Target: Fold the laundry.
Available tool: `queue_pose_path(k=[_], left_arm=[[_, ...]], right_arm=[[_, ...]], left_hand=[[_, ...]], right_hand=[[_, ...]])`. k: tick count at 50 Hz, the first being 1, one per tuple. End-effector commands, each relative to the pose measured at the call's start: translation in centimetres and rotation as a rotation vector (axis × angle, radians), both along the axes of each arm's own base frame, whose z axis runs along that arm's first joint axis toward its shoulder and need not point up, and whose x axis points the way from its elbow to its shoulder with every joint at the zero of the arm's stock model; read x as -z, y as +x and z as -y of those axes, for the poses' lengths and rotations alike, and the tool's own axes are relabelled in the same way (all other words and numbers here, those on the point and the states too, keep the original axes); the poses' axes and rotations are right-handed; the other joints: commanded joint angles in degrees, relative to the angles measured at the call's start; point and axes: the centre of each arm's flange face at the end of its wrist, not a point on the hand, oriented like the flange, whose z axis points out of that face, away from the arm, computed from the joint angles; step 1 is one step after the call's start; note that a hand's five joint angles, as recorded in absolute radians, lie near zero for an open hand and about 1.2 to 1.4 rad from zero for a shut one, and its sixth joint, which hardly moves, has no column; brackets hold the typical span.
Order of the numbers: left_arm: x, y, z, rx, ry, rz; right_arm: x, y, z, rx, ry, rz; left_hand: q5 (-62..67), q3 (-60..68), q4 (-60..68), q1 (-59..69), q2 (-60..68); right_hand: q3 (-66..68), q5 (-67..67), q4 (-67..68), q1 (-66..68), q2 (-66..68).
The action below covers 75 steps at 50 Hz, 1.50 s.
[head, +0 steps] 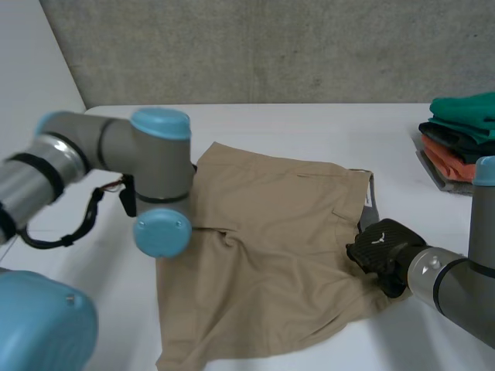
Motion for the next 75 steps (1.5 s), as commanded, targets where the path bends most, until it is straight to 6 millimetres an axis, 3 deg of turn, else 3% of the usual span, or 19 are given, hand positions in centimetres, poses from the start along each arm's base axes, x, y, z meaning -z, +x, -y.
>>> queue_pose_path(k=[1,5,6,14,22,32,36,40,44,49,52,58,62,67,69,75], left_arm=[[-6.4,2.9,-2.4,-0.049,0.038,-0.325],[-7.8,4.3,-6.4,0.0,0.186,-0.429],[-7.9,4.9,-8.1,0.016,0.263,-0.45],[-5.5,7.9,-16.4,0.042,0.626,-0.441],[-3.5,9.2,-19.2,0.022,0.639,-0.399],[-2.2,7.6,-20.9,0.083,0.661,-0.382],[-1.0,6.9,-21.1,0.073,0.69,-0.366],[0.5,6.2,-20.5,0.052,0.666,-0.342],[1.5,5.6,-20.6,0.045,0.637,-0.316],[0.7,5.4,-20.3,0.048,0.597,-0.324],[-0.5,5.6,-20.9,0.084,0.599,-0.322],[-2.3,6.4,-22.9,0.223,0.675,-0.181],[-2.7,6.5,-22.9,0.278,0.683,-0.089],[-2.9,5.7,-19.2,0.234,0.579,-0.054],[-3.3,5.1,-16.8,0.183,0.503,-0.059],[-6.2,3.1,-10.2,0.12,0.266,-0.184]], right_arm=[[-0.4,0.4,0.5,0.008,-0.017,0.029],[-0.7,0.7,0.8,0.038,-0.02,0.076],[-0.8,0.9,1.0,0.051,-0.019,0.097],[-1.2,1.2,2.0,0.147,-0.03,0.188],[-1.2,1.1,2.9,0.252,-0.053,0.236],[-1.5,1.1,2.6,0.308,-0.07,0.262],[-1.7,1.0,2.6,0.326,-0.074,0.275],[-1.7,0.7,2.6,0.338,-0.068,0.278],[-1.7,0.5,2.7,0.34,-0.061,0.268],[-2.1,-0.1,1.6,0.287,-0.016,0.189],[-2.4,-0.6,-0.1,0.171,0.042,0.076],[-3.3,-2.2,-3.4,-0.057,0.176,-0.146],[-3.6,-2.5,-3.8,-0.132,0.182,-0.205],[-3.4,-2.0,-1.8,-0.082,0.13,-0.17],[-3.3,-1.6,-0.5,-0.028,0.099,-0.133],[-3.8,-0.4,3.5,0.106,-0.042,0.03]], left_hand=[[-8.17,-8.12,-7.44,-5.15,-7.31],[-3.94,-3.89,-3.21,-0.92,-3.08],[-2.75,-2.71,-2.03,0.26,-1.9],[4.66,4.7,5.38,7.67,5.51],[4.16,4.2,4.88,7.17,5.01],[6.0,6.05,6.73,9.02,6.86],[14.9,14.95,15.63,17.92,15.76],[32.71,32.75,33.43,35.72,33.56],[61.76,61.8,62.48,64.77,62.61],[61.83,61.88,62.56,64.85,62.69],[61.83,61.88,62.56,64.85,62.69],[61.83,61.88,62.56,64.85,62.69],[61.83,61.88,62.56,64.85,62.69],[61.83,61.88,62.56,64.85,62.69],[61.83,61.88,62.56,64.85,62.69],[61.83,61.88,62.56,64.85,62.69]], right_hand=[[11.9,13.05,11.32,19.65,12.82],[11.9,13.05,11.32,19.65,12.82],[11.9,13.05,11.32,19.65,12.82],[11.9,13.05,11.32,19.65,12.82],[11.9,13.05,11.32,19.65,12.82],[11.9,13.05,11.32,19.65,12.82],[11.9,13.05,11.32,19.65,12.82],[11.9,13.05,11.32,19.65,12.82],[11.9,13.05,11.32,19.65,12.82],[11.9,13.05,11.32,19.65,12.82],[11.9,13.05,11.32,19.65,12.82],[11.9,13.05,11.32,19.65,12.82],[11.9,13.05,11.32,19.65,12.82],[11.9,13.05,11.32,19.65,12.82],[11.9,13.05,11.32,19.65,12.82],[11.9,13.05,11.32,19.65,12.82]])
